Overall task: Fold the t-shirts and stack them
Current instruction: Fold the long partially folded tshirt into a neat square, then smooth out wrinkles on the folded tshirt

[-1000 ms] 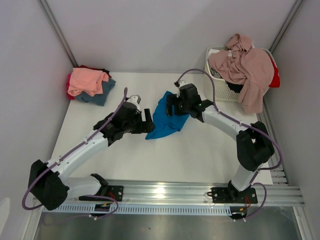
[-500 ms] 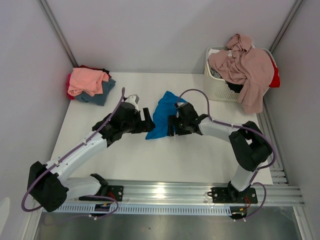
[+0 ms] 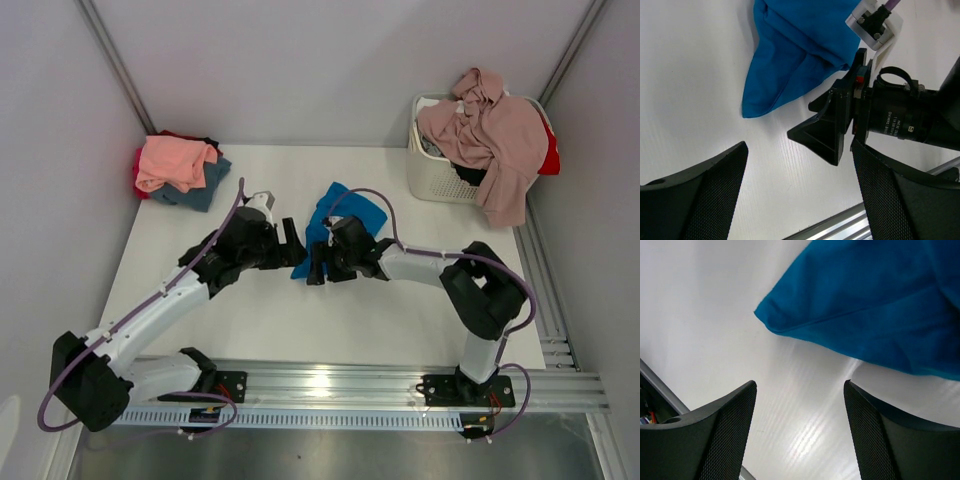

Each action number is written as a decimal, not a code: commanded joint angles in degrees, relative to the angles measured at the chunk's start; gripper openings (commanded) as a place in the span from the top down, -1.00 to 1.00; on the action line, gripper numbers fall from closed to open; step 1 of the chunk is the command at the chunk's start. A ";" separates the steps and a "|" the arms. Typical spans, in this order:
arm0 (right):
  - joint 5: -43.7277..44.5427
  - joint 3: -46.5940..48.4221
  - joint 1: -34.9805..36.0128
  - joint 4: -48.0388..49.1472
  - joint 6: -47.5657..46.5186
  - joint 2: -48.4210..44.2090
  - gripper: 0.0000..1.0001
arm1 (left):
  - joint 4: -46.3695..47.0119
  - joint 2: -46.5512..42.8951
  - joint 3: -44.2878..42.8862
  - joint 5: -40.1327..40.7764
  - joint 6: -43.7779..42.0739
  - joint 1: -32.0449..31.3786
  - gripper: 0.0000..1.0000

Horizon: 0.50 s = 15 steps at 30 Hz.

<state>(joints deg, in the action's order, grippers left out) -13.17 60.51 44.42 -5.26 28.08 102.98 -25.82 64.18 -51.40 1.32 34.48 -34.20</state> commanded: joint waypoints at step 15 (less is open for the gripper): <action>2.70 12.43 4.44 5.43 0.58 13.74 -0.26 | -2.74 -6.35 -0.02 1.84 -3.28 0.62 -0.79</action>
<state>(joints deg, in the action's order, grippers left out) -13.37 70.72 48.36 -0.27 29.36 114.41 -28.40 60.07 -51.31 1.58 32.88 -34.09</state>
